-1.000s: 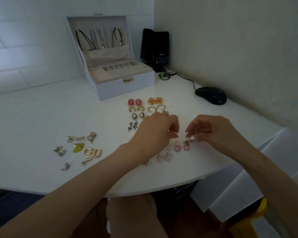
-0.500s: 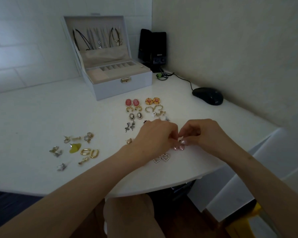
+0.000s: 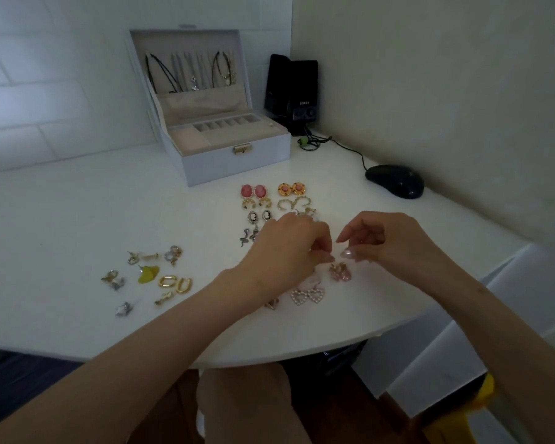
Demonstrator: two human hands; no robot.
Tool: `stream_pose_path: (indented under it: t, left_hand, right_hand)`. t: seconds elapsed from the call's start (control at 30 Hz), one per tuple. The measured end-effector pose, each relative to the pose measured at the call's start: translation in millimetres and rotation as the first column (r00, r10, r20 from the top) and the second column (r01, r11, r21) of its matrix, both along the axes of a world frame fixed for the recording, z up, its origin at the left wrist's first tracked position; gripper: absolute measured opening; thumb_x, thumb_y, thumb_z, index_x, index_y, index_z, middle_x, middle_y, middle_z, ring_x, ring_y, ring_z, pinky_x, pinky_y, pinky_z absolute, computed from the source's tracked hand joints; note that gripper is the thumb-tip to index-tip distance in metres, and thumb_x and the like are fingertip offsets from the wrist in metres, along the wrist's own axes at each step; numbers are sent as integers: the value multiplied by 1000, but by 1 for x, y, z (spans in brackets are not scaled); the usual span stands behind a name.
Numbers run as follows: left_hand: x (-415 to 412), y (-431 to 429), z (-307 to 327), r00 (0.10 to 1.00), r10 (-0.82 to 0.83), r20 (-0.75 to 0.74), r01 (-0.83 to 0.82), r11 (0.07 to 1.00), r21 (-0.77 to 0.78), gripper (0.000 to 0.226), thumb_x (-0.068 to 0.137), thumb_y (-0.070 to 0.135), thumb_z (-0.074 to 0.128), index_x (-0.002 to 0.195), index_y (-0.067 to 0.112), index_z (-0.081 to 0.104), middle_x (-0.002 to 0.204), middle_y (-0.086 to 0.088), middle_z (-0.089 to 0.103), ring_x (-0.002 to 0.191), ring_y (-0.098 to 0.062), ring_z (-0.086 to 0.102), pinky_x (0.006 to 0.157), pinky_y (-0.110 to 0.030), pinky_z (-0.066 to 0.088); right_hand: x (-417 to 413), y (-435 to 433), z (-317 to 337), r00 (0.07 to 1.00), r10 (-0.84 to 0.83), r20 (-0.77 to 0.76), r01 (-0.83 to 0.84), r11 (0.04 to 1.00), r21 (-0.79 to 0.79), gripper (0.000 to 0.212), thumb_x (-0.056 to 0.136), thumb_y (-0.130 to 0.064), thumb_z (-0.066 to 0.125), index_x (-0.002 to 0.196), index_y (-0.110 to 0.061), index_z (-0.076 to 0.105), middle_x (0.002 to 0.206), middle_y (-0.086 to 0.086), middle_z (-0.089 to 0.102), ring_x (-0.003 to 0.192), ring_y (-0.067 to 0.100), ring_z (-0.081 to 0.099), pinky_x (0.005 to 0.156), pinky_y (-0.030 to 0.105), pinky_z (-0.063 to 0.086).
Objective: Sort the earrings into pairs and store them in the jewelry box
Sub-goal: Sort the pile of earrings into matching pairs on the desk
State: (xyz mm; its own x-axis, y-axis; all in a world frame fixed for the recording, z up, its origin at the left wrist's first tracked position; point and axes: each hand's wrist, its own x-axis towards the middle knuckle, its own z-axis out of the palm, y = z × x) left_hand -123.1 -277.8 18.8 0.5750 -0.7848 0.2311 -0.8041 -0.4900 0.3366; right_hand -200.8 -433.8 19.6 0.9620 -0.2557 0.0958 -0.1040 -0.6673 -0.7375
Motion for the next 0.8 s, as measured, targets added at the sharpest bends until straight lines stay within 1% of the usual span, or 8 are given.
stream_pose_path:
  t: [0.1, 0.17, 0.3, 0.43, 0.53, 0.63, 0.73, 0.8]
  left_hand:
    - [3, 10, 3, 999, 44, 13, -43, 998, -50, 14, 89, 31, 56, 95, 21, 64, 94, 6, 63, 88, -11, 53, 83, -31, 44]
    - [6, 22, 4, 995, 93, 28, -91, 993, -79, 13, 90, 32, 55, 94, 23, 64, 94, 8, 62, 89, -10, 52, 84, -29, 42]
    - [15, 57, 4, 980, 194, 45, -189, 978, -89, 11, 88, 33, 57, 91, 25, 63, 89, 11, 59, 86, -10, 51, 80, -29, 42]
    - [33, 102, 9, 950, 308, 44, -306, 951, -53, 7, 86, 32, 60, 86, 25, 62, 84, 13, 58, 80, -8, 52, 72, -26, 40]
    - [51, 133, 13, 911, 412, 15, -412, 911, -8, 4, 85, 26, 62, 83, 27, 60, 81, 14, 58, 79, -8, 55, 68, -25, 39]
    - [67, 156, 13, 885, 465, 11, -464, 879, 108, 11, 84, 25, 65, 79, 30, 56, 78, 17, 54, 82, -10, 53, 69, -25, 37]
    - [76, 168, 7, 878, 478, -22, -467, 866, 178, 12, 80, 30, 69, 81, 31, 57, 79, 18, 50, 86, -11, 53, 71, -26, 39]
    - [79, 169, 1, 883, 467, -39, -456, 876, 157, 14, 77, 36, 71, 83, 30, 59, 79, 17, 48, 85, -10, 51, 72, -26, 39]
  right_hand:
    - [2, 9, 6, 999, 13, 49, -15, 1000, 25, 8, 76, -13, 74, 82, -18, 69, 69, -6, 67, 57, -2, 61, 54, 5, 43]
    - [7, 19, 11, 996, 51, 71, -53, 998, 34, 6, 78, -14, 72, 80, -19, 69, 67, -7, 67, 57, -2, 61, 55, 6, 45]
    - [23, 47, 16, 988, 146, 54, -148, 989, 18, 4, 79, -19, 71, 80, -22, 69, 72, -7, 68, 62, 2, 63, 64, 12, 51]
    - [47, 78, 19, 965, 260, 37, -260, 966, -20, 3, 80, -21, 71, 82, -20, 70, 76, -6, 68, 66, 2, 60, 69, 16, 49]
    - [71, 103, 20, 928, 372, -1, -372, 928, -28, 5, 82, -18, 69, 86, -16, 70, 78, -2, 69, 68, 0, 57, 80, 13, 44]
    - [97, 127, 20, 897, 439, -54, -443, 889, -115, 8, 82, -14, 68, 90, -15, 71, 70, -7, 63, 67, 1, 54, 69, -3, 33]
    - [120, 148, 18, 856, 503, -114, -516, 835, -191, 18, 81, -6, 67, 94, -16, 72, 79, -2, 64, 64, 0, 51, 60, 2, 38]
    - [131, 157, 15, 834, 530, -156, -552, 801, -233, 24, 81, -1, 65, 97, -18, 72, 89, 2, 67, 66, 1, 51, 59, 5, 39]
